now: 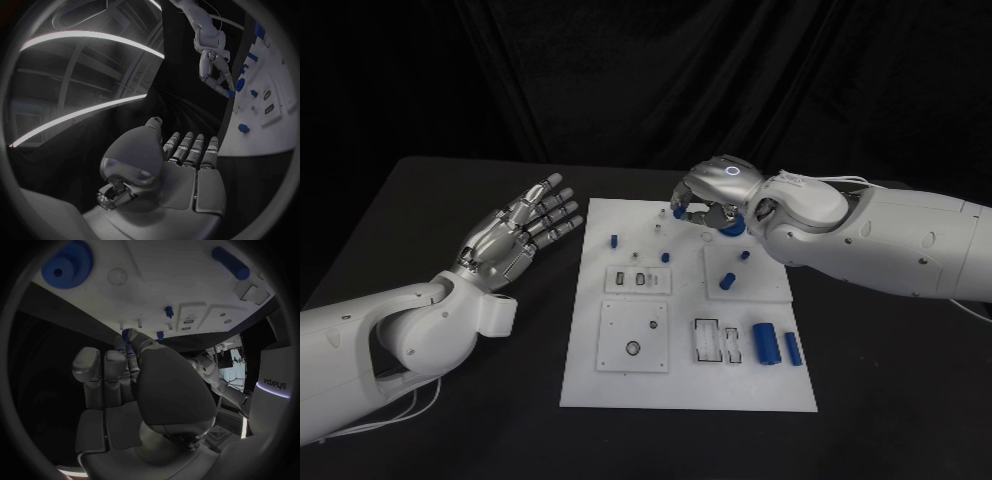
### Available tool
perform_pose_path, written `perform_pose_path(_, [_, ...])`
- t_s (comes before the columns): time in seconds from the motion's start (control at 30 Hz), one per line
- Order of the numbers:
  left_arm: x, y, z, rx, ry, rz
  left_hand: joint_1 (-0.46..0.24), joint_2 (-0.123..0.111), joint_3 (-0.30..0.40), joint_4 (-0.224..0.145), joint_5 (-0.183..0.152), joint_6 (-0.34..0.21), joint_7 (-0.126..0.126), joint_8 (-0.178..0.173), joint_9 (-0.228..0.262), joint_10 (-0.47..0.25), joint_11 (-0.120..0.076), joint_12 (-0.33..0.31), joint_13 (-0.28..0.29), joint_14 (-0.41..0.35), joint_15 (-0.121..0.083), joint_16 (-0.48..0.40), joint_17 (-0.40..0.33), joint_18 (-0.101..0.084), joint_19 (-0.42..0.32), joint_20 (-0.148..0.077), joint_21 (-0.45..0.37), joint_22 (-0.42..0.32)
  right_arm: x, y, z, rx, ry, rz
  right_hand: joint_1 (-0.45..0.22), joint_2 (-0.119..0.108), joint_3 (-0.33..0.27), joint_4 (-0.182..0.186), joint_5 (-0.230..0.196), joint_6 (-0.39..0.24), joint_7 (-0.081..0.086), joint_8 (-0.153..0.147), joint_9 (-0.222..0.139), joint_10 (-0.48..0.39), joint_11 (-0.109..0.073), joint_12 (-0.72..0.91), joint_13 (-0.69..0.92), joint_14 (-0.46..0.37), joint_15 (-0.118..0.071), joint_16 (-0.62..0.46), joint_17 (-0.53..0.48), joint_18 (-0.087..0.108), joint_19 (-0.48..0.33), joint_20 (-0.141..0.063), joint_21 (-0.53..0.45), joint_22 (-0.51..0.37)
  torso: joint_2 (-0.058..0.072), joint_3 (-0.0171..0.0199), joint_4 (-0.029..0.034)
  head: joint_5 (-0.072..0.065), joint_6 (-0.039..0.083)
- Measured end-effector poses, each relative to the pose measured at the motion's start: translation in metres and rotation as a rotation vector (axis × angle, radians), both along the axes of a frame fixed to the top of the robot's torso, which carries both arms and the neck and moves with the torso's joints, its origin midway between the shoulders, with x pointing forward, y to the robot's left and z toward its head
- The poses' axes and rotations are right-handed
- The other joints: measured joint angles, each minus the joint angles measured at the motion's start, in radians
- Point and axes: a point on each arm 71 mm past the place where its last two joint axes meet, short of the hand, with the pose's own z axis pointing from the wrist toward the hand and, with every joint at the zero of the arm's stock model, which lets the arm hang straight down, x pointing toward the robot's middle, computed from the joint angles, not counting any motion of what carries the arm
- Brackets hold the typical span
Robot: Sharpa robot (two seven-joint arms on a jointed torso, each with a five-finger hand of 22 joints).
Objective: Assemble the parts on the task board
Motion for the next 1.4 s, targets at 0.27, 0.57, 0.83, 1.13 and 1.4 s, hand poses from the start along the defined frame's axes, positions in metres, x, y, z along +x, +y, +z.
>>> perform_pose_path(0.27, [0.000, -0.002, 0.000, 0.001, 0.000, -0.001, 0.004, -0.004, 0.006, -0.005, 0.009, 0.005, 0.005, 0.000, 0.001, 0.000, 0.000, 0.008, 0.002, 0.004, 0.004, 0.007, 0.002, 0.000, 0.000, 0.000, 0.000, 0.000, 0.012, 0.010, 0.004, 0.031, -0.005, -0.008, -0.001, 0.001, 0.000, 0.000, -0.008, 0.001, 0.001, 0.000, 0.000, 0.007, -0.001, -0.006, -0.004, 0.003, 0.003, 0.004, 0.009, 0.000, 0.002, 0.002, 0.000, 0.006, 0.000, -0.0001, 0.0008, 0.013, 0.001])
perform_pose_path(0.57, [0.000, -0.005, 0.000, 0.002, 0.000, -0.001, 0.004, -0.004, 0.008, -0.008, 0.015, 0.005, 0.005, 0.000, 0.001, 0.004, 0.004, 0.008, 0.001, 0.004, 0.003, 0.011, 0.001, 0.000, 0.004, 0.004, 0.000, 0.000, 0.025, 0.019, 0.005, 0.034, -0.009, -0.019, -0.004, 0.004, 0.001, 0.001, -0.011, -0.001, 0.004, 0.000, 0.000, 0.010, -0.004, -0.018, -0.004, 0.004, 0.004, 0.008, 0.015, 0.000, 0.004, 0.004, 0.005, 0.009, 0.002, -0.0022, 0.0058, 0.010, 0.001])
perform_pose_path(0.83, [0.001, -0.006, 0.000, 0.002, 0.000, -0.004, 0.004, -0.004, 0.012, -0.012, 0.015, 0.005, 0.005, 0.000, 0.001, 0.004, 0.004, 0.008, 0.001, 0.004, 0.003, 0.011, 0.001, 0.000, 0.004, 0.004, 0.000, 0.000, 0.029, 0.018, 0.002, 0.031, 0.000, -0.029, -0.004, 0.003, 0.007, 0.001, -0.015, -0.006, 0.009, 0.000, 0.000, 0.010, -0.004, -0.029, -0.004, 0.004, 0.004, 0.008, 0.013, 0.000, 0.004, 0.004, 0.005, 0.008, 0.004, -0.0024, 0.0116, 0.004, -0.001])
perform_pose_path(1.13, [0.001, -0.008, 0.000, 0.001, 0.000, -0.007, 0.007, -0.001, 0.015, -0.015, 0.020, 0.005, 0.005, 0.000, 0.001, 0.004, 0.004, 0.012, 0.001, 0.003, 0.003, 0.011, 0.002, 0.000, 0.004, 0.004, 0.000, 0.000, 0.029, 0.017, -0.001, 0.018, 0.011, -0.033, -0.004, 0.003, 0.007, 0.001, -0.015, -0.008, 0.011, 0.000, 0.000, 0.010, -0.004, -0.035, -0.004, 0.004, 0.004, 0.008, 0.009, 0.000, 0.004, 0.004, 0.005, 0.008, 0.004, -0.0024, 0.0131, 0.002, -0.006])
perform_pose_path(1.4, [0.001, -0.009, -0.001, 0.000, 0.000, -0.010, 0.008, 0.000, 0.022, -0.016, 0.020, 0.009, 0.009, 0.000, 0.001, 0.004, 0.011, 0.012, 0.001, 0.007, 0.007, 0.015, 0.002, 0.000, 0.004, 0.004, 0.000, 0.000, 0.029, 0.016, -0.005, 0.004, 0.024, -0.038, -0.005, 0.002, 0.007, 0.001, -0.018, -0.010, 0.012, 0.000, 0.000, 0.009, -0.004, -0.035, -0.006, 0.004, 0.004, 0.008, 0.006, 0.000, 0.003, 0.004, 0.005, 0.006, 0.004, -0.0020, 0.0117, 0.001, -0.011])
